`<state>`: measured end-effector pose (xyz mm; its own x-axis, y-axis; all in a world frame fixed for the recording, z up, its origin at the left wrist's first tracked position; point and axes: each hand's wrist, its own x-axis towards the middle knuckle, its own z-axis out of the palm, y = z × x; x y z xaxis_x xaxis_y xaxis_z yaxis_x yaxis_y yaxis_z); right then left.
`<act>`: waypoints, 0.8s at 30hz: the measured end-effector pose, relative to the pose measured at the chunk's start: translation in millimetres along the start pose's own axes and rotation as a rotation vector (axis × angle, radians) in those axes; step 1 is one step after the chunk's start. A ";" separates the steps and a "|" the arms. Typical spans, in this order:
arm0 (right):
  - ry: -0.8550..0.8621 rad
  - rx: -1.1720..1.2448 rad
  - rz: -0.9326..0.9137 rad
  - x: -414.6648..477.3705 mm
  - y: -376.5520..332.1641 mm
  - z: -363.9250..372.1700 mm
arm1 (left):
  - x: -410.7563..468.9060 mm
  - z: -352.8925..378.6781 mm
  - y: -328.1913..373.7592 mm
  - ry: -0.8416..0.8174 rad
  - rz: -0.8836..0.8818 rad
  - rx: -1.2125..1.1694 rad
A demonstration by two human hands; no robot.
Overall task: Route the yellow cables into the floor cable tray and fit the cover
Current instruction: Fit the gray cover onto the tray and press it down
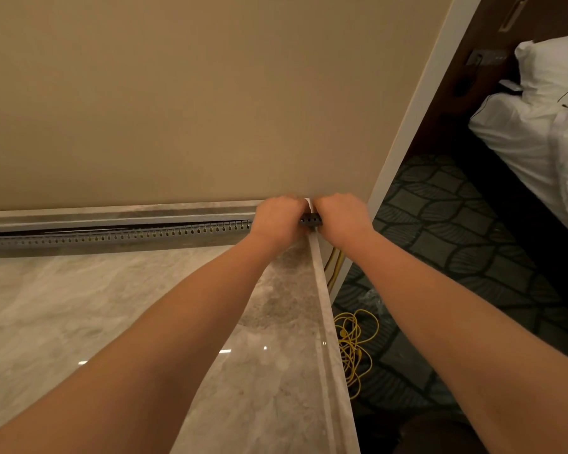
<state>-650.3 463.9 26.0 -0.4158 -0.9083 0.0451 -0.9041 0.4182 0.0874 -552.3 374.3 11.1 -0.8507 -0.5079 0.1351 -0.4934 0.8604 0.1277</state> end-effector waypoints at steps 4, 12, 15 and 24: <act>0.004 -0.021 -0.043 -13.7 -2.2 3.7 | -14.8 -6.2 -12.0 -0.069 -0.008 -0.062; -0.078 -0.008 -0.022 -27.6 -14.7 -11.6 | -59.8 -16.5 -47.4 -0.121 -0.080 0.066; -0.107 0.026 -0.043 -28.1 -38.1 -14.2 | -72.9 -24.5 -56.8 -0.140 -0.116 0.117; -0.175 0.102 -0.161 -11.9 -141.8 -17.0 | -123.0 -42.9 -125.0 -0.201 -0.233 0.112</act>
<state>-515.5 415.5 30.0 -0.2685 -0.9538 -0.1347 -0.9616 0.2738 -0.0215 -378.2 327.4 20.7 -0.7258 -0.6828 -0.0834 -0.6864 0.7269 0.0221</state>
